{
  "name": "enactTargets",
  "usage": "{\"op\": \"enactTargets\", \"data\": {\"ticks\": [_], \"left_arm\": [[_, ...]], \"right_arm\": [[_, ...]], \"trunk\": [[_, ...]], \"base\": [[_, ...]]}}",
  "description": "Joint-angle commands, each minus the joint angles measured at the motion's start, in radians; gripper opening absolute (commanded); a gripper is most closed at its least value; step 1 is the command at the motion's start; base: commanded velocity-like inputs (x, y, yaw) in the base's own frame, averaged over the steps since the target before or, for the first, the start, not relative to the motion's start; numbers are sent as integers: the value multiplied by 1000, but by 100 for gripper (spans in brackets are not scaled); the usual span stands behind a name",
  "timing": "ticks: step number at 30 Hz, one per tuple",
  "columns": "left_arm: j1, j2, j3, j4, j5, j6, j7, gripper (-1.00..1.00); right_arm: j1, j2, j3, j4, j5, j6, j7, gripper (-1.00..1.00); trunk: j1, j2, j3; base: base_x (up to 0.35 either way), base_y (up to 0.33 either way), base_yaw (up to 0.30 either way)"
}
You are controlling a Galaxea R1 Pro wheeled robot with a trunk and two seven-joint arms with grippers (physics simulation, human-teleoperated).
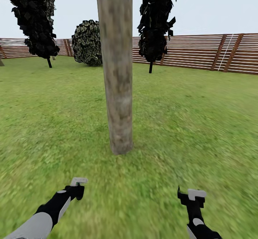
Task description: In the garden, pick up the pesticide atomizer on the floor and spray pesticide onto both trees until each tree trunk is fully covered.
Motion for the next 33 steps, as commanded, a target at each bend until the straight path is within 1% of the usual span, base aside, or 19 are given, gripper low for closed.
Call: {"op": "enactTargets", "data": {"ticks": [1, 4, 10, 15, 19, 22, 29, 30, 33], "left_arm": [[1, -2, 0, -6, -1, 2, 0, -100], [3, -10, -3, -27, -2, 8, 0, -100], [5, -13, -2, -33, -4, 9, 5, -100], [9, -11, -4, -33, -4, 9, 6, -100], [10, -12, -5, -32, -3, 9, 4, -100], [5, -13, -2, -34, -3, 8, 0, -100], [5, -13, -2, -34, -3, 7, -4, -100], [8, -24, -2, -98, -3, 25, -7, -100], [8, -25, -2, -98, -3, 25, -7, -100]], "right_arm": [[0, 0, 1, 7, -2, 0, 0, 100], [0, -2, 1, 31, -9, 0, 0, 100], [-1, -3, 2, 33, -9, -1, 1, 100], [-1, -3, 4, 33, -8, -1, 0, 100], [-1, -4, 3, 33, -8, -2, -1, 100], [0, -11, 3, 39, -9, -2, -5, 100], [0, -13, 3, 39, -11, -1, -6, 100], [1, -13, 3, 41, -12, 0, -5, 100], [1, -13, 3, 41, -12, 0, -5, 100]], "trunk": [[0, 0, 0], [0, 0, 0], [0, 0, 0], [0, 0, 0], [0, 0, 0], [0, 0, 0], [0, 0, 0], [0, 0, 0], [0, 0, 0]], "base": [[0, 0, 0], [85, 0, 0], [284, 0, -28], [332, -11, -239], [273, -138, -285], [7, -11, -23], [1, -1, -2], [-252, 48, 0], [-97, 16, 0]]}}
